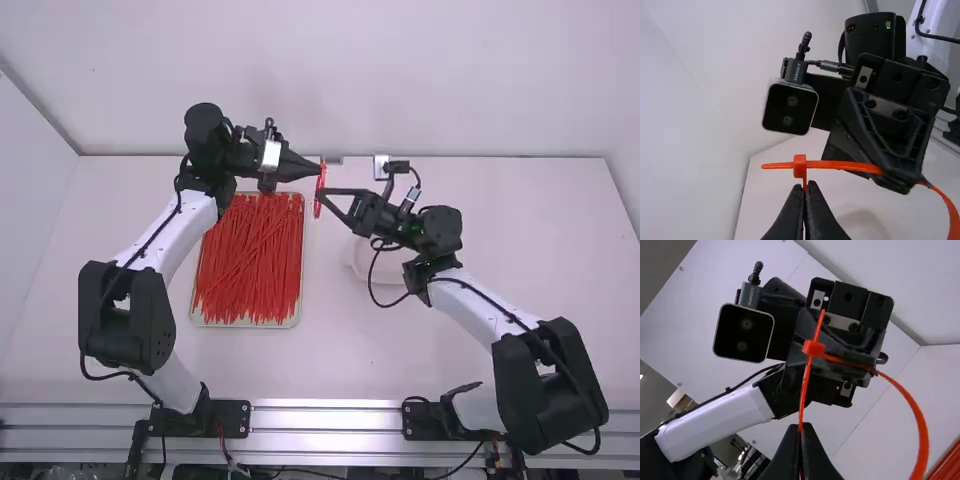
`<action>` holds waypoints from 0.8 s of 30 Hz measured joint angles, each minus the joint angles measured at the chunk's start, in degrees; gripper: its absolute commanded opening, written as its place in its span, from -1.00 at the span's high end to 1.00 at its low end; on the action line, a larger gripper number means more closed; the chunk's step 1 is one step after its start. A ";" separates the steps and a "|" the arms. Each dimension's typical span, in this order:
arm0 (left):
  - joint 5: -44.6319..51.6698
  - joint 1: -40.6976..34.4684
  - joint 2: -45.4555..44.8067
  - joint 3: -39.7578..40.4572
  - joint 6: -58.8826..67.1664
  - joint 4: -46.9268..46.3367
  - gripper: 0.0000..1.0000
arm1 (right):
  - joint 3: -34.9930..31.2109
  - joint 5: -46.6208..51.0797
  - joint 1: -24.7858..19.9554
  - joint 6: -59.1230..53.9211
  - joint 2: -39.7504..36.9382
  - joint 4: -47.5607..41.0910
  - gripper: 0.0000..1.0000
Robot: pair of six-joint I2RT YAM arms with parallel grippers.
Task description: Fasten the cable tie
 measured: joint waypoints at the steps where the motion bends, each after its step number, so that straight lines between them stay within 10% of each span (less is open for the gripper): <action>1: -0.02 0.00 0.00 -0.02 0.00 0.20 0.97 | 0.00 0.11 -0.11 0.00 0.02 0.02 1.00; 24: -1.36 -1.05 0.00 -0.92 -0.02 -0.68 0.97 | 0.46 2.60 -0.24 -2.16 0.02 -2.36 1.00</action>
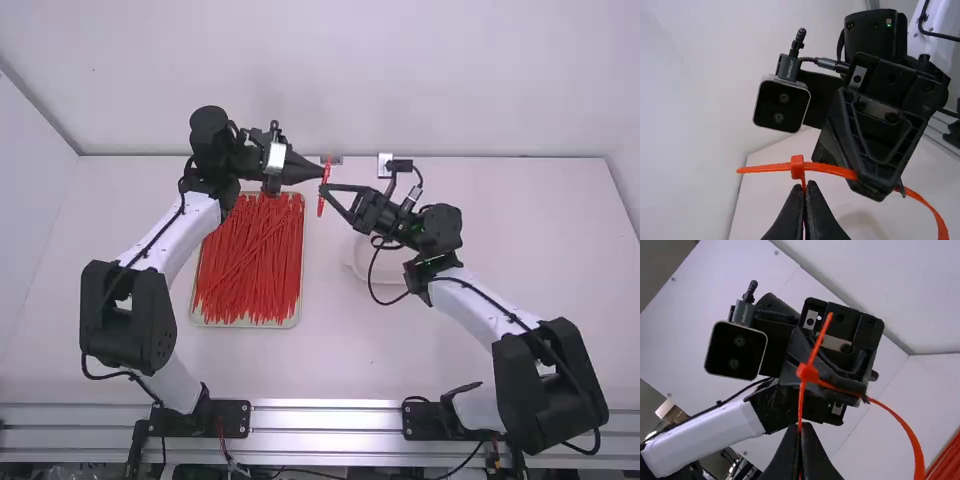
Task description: Fasten the cable tie
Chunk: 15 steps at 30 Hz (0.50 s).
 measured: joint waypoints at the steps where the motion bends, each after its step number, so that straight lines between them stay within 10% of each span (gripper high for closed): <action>1: -0.13 0.00 0.00 0.00 0.02 -0.02 0.97 | 0.17 0.00 0.00 -0.17 -0.02 -0.22 1.00; 15: -1.81 -0.42 0.00 0.00 -0.15 -2.86 0.97 | 0.81 -1.57 -2.01 -1.77 0.00 -0.68 1.00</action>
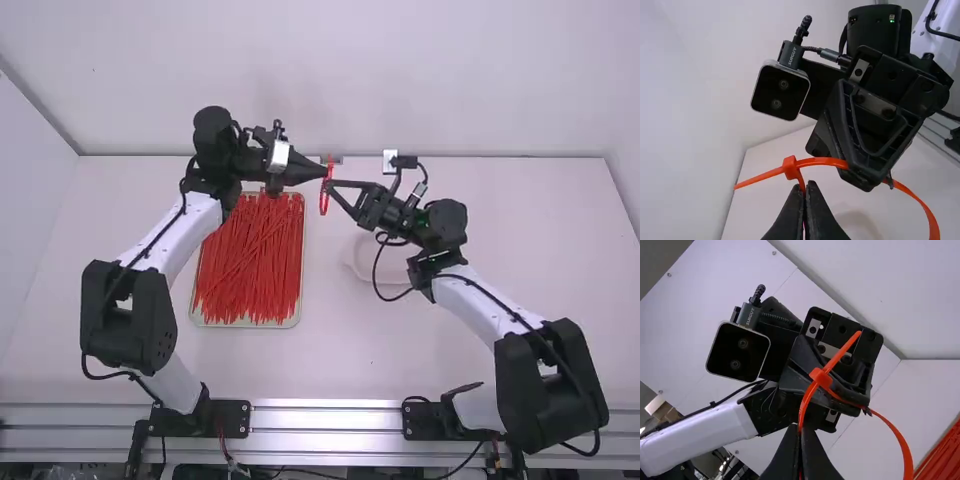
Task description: Fasten the cable tie
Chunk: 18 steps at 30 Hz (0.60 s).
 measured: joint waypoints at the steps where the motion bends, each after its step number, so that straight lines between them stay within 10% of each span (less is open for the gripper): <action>1: -0.02 0.00 0.00 0.00 0.00 -0.02 0.97 | 0.00 -0.07 -0.07 0.02 -0.02 0.00 1.00; 18: -0.44 -1.11 0.00 -0.44 0.22 -1.03 0.97 | 0.00 0.33 -1.22 -0.42 0.00 0.35 1.00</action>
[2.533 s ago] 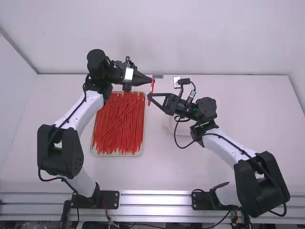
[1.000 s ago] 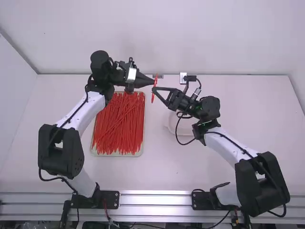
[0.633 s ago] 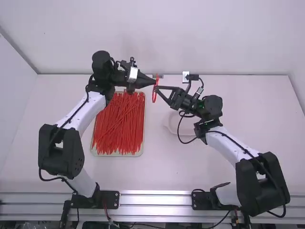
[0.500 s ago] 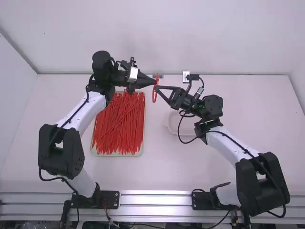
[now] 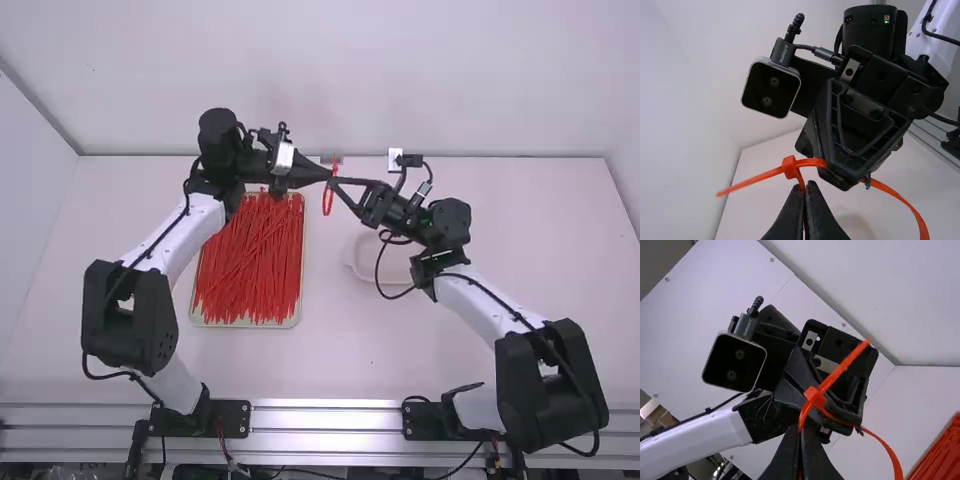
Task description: Fasten the cable tie
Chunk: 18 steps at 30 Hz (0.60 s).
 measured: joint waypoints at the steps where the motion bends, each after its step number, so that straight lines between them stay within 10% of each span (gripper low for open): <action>1: -0.07 -0.24 0.00 -0.37 0.00 0.13 0.97 | 0.00 -0.26 -0.28 -0.04 -0.02 -0.13 1.00; 18: 1.53 0.85 0.00 -2.69 -4.81 9.97 0.97 | 0.55 1.18 -1.20 0.00 -0.02 -0.17 0.78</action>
